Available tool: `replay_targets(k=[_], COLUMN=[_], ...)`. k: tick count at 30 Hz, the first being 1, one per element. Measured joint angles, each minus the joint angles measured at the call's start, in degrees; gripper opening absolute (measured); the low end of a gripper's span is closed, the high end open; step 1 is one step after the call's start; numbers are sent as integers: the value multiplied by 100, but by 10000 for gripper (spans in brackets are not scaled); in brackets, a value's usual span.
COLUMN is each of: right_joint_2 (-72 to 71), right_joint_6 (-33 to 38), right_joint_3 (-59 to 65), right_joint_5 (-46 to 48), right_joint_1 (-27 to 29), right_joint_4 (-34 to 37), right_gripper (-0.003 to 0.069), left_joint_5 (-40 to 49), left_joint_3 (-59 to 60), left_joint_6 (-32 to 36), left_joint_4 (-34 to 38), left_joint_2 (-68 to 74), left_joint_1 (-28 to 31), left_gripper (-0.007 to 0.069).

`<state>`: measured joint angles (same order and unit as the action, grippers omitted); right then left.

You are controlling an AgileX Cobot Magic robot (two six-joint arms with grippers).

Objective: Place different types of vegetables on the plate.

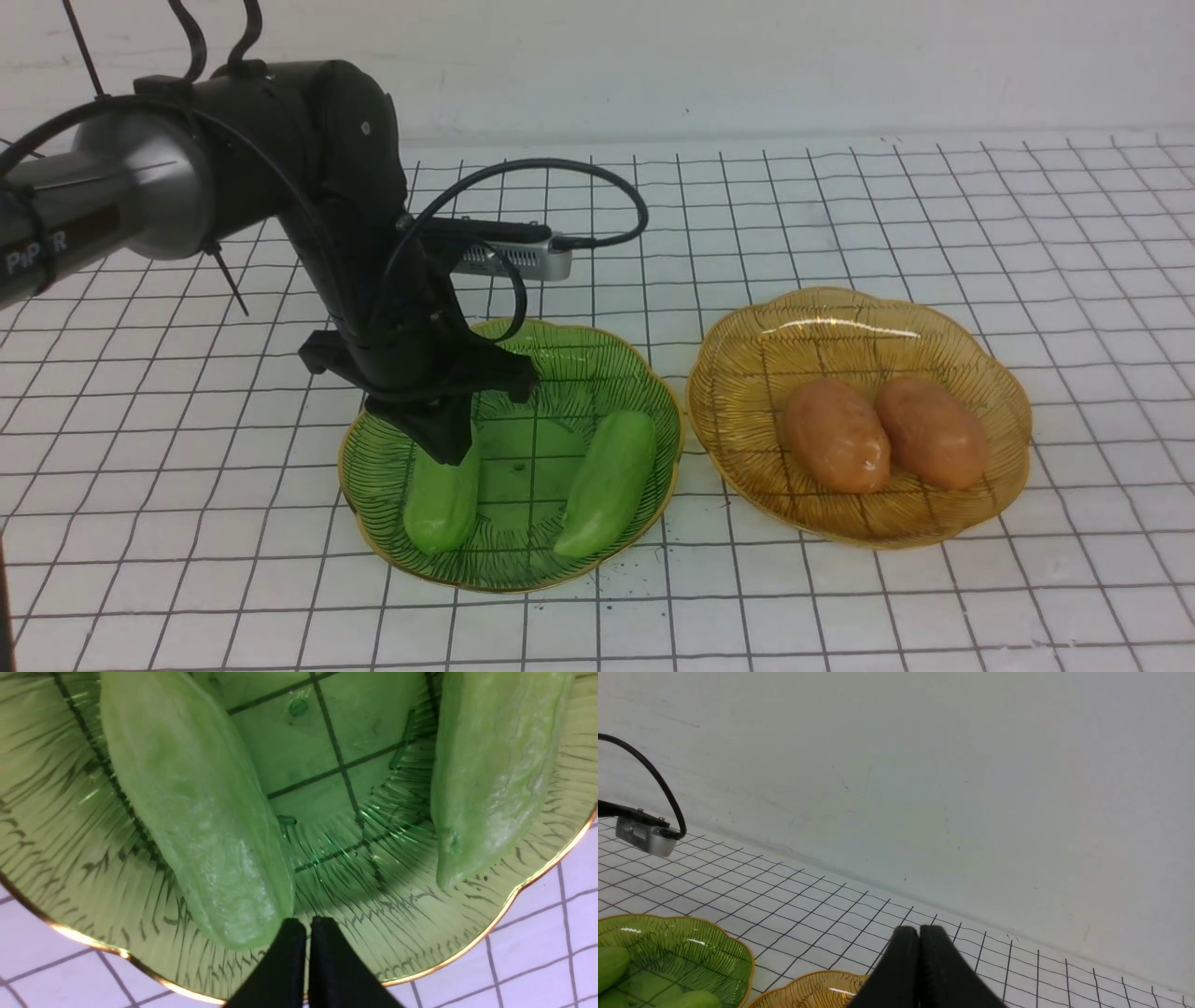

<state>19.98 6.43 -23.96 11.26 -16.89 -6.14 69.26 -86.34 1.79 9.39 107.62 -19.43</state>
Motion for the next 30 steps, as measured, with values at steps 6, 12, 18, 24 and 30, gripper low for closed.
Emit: replay_targets(k=[6,12,18,24,30], right_joint_2=[0,0,-22,-342,-1036], right_joint_6=[0,0,0,0,0], right_joint_3=[0,0,33,405,1278], right_joint_5=[0,0,0,-7,6], right_joint_1=[0,0,0,0,446], right_joint_4=[-2,-20,-20,263,685], right_gripper=[-15,-15,-15,-15,-15], left_joint_5=[0,0,0,0,0], left_joint_3=[0,0,0,0,0], left_joint_6=[-1,-7,-7,-7,253], left_joint_4=[-6,-13,-13,-13,72], left_joint_2=[0,0,0,0,-2], left_joint_1=[0,0,0,0,0], left_gripper=[-8,-8,-8,-8,-8])
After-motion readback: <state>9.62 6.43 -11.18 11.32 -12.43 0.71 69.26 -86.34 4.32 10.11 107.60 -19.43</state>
